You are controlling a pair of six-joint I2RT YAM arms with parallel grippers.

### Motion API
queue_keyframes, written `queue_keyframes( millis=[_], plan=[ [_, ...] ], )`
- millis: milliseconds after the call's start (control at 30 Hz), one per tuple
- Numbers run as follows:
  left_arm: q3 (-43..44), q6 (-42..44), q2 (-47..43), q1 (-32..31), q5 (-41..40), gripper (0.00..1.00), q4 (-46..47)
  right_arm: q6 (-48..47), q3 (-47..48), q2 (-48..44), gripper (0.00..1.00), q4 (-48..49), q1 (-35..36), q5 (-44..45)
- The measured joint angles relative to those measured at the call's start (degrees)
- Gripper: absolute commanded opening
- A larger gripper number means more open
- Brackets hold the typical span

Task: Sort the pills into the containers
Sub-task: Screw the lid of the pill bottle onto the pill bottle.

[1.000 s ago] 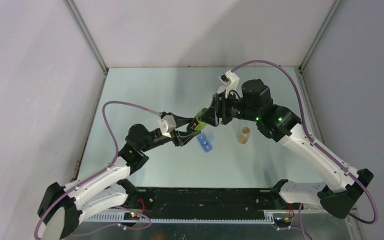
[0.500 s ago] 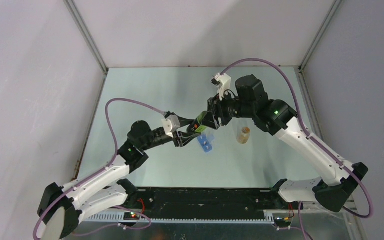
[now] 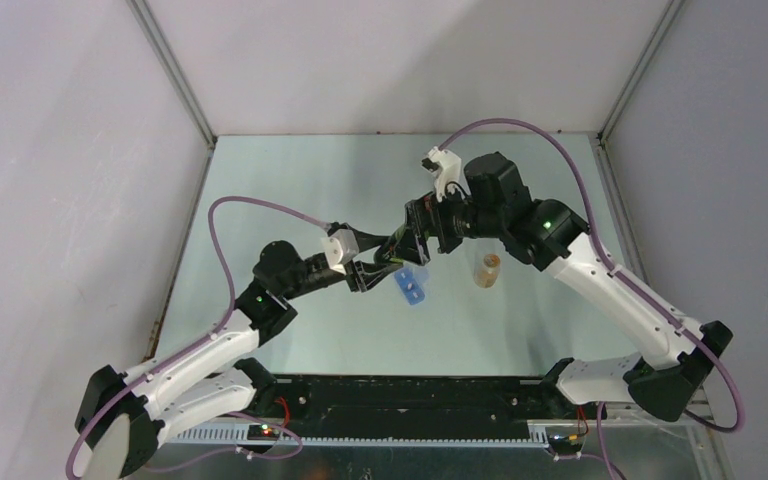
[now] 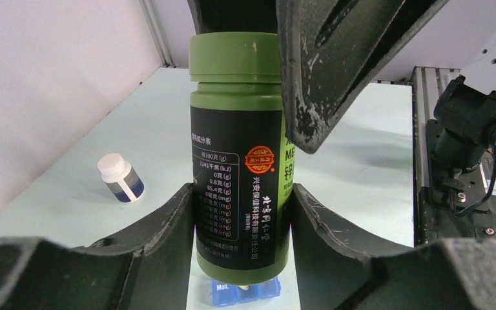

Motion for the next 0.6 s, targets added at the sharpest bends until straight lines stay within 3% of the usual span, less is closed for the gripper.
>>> queue_keyframes(
  millis=[267,600],
  plan=[
    [0.0,-0.46,0.26,0.0,0.9,0.0,2.14,-3.45,0.0,-5.03,0.99,-0.09,-0.81,0.09],
    [0.15,-0.46,0.94,0.0,6.75,0.0,2.01,-19.76,3.98,-4.7,0.96,-7.41,-2.1,-8.13]
  ],
)
